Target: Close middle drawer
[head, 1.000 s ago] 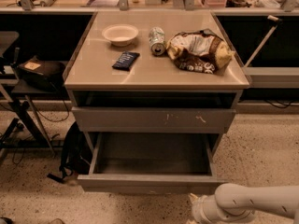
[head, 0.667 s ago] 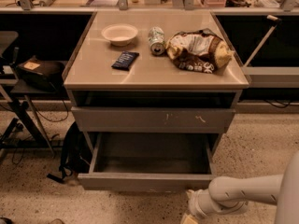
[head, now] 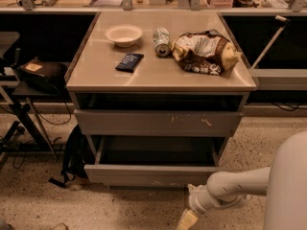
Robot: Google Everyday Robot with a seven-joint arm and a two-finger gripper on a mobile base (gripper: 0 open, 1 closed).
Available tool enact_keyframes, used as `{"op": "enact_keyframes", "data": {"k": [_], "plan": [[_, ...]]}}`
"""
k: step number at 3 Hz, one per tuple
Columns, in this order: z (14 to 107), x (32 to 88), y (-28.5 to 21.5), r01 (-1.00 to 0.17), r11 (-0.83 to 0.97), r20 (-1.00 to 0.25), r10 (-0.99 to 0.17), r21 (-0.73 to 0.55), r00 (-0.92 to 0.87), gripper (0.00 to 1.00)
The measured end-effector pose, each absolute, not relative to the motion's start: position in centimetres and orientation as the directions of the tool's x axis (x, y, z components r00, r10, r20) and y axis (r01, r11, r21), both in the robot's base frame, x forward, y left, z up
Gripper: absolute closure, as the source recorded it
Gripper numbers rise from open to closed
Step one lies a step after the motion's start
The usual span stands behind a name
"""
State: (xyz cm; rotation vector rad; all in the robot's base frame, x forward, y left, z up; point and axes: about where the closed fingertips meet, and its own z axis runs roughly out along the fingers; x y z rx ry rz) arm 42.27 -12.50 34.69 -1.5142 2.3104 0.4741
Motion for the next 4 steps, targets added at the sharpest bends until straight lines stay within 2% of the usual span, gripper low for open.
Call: {"op": "enact_keyframes", "data": {"k": [1, 2, 3, 4], "plan": [[34.7, 42.4, -12.8, -0.918, 0.386, -0.452, -0.805, 0.091, -0.383, 0.00], [34.9, 45.9, -13.0, -0.924, 0.379, -0.452, -0.816, 0.052, -0.360, 0.00], [34.9, 45.9, -13.1, -0.924, 0.379, -0.452, -0.816, 0.052, -0.360, 0.00], [35.5, 48.7, -13.2, -0.924, 0.381, -0.463, -0.814, 0.028, -0.350, 0.00]]}}
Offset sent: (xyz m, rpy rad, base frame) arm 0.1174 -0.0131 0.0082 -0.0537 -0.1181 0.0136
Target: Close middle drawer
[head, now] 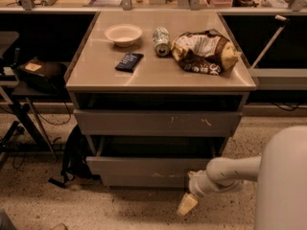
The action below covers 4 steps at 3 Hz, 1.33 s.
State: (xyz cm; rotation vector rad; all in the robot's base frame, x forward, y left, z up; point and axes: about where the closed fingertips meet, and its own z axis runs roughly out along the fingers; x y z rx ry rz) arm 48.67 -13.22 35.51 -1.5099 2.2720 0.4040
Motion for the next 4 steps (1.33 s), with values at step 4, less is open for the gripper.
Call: {"op": "enact_keyframes", "data": {"k": [4], "plan": [[35.2, 54.9, -13.0, -0.931, 0.361, -0.475, -0.811, 0.051, -0.340, 0.00]]}}
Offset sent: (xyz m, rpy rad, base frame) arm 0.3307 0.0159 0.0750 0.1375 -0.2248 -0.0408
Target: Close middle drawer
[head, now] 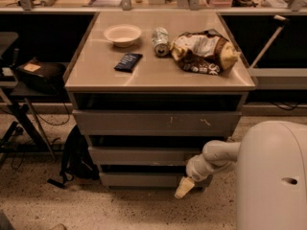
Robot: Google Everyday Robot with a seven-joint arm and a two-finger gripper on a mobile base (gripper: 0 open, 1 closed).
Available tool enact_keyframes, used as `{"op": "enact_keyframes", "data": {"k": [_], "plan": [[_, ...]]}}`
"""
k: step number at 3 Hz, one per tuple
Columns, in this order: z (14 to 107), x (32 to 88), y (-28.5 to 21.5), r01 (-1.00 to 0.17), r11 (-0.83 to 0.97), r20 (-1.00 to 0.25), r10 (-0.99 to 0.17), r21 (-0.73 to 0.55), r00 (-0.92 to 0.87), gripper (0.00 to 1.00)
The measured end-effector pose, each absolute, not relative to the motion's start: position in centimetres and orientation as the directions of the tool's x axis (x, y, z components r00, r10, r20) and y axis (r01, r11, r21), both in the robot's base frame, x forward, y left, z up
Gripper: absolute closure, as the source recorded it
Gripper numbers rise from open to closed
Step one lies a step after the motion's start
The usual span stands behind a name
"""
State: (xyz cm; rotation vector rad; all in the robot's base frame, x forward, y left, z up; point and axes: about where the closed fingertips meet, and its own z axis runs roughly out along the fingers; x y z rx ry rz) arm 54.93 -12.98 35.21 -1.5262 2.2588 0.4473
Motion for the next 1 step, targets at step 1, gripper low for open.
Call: {"op": "enact_keyframes", "data": {"k": [1], "plan": [[35.21, 54.93, -12.98, -0.931, 0.361, -0.475, -0.811, 0.051, -0.340, 0.00]]}}
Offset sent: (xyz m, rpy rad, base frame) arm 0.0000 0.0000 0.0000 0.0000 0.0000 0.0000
